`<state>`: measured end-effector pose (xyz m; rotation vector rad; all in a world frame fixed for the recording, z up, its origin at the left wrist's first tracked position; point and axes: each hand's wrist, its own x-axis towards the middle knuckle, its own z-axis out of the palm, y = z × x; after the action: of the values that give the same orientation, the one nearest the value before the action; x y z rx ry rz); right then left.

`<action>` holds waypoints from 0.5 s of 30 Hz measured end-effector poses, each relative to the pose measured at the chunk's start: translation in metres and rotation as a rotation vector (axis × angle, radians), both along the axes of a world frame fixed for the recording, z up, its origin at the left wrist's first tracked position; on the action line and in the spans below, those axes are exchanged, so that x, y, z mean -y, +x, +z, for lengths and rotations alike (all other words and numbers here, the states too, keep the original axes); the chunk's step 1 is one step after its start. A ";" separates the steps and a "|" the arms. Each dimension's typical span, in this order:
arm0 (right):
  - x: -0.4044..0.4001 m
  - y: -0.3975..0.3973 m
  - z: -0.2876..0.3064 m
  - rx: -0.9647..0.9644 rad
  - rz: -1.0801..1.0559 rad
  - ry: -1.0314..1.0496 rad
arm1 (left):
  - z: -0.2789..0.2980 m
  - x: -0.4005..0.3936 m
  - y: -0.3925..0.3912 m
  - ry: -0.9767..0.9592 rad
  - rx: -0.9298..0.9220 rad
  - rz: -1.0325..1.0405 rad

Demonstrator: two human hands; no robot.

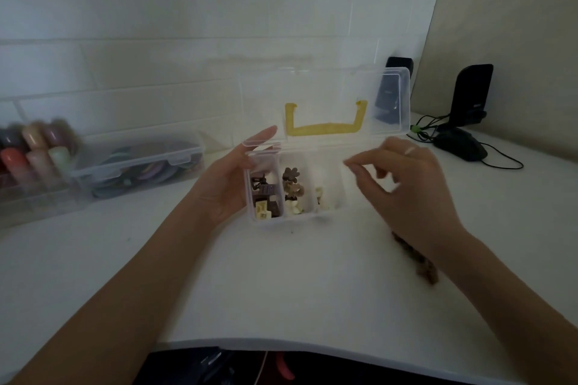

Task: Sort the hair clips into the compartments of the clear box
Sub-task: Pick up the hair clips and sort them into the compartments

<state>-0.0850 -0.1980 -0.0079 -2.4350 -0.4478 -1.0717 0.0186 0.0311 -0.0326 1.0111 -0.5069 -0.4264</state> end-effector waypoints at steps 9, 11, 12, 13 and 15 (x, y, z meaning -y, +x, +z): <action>0.051 -0.029 -0.019 -0.188 -0.176 -0.208 | 0.002 0.002 -0.002 -0.021 0.013 -0.010; 0.051 -0.029 -0.023 -0.204 -0.228 -0.228 | 0.002 0.002 -0.001 -0.029 -0.001 0.015; 0.050 -0.028 -0.024 -0.210 -0.246 -0.222 | 0.002 0.001 0.000 -0.033 -0.006 0.030; 0.050 -0.027 -0.025 -0.218 -0.263 -0.218 | 0.002 0.001 0.000 -0.035 -0.012 0.045; 0.051 -0.024 -0.027 -0.251 -0.296 -0.229 | 0.002 -0.001 0.001 -0.040 -0.020 0.060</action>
<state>-0.1087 -0.2490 -0.0351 -2.8608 -0.1353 -0.8448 0.0199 0.0319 -0.0308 0.9802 -0.4642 -0.3707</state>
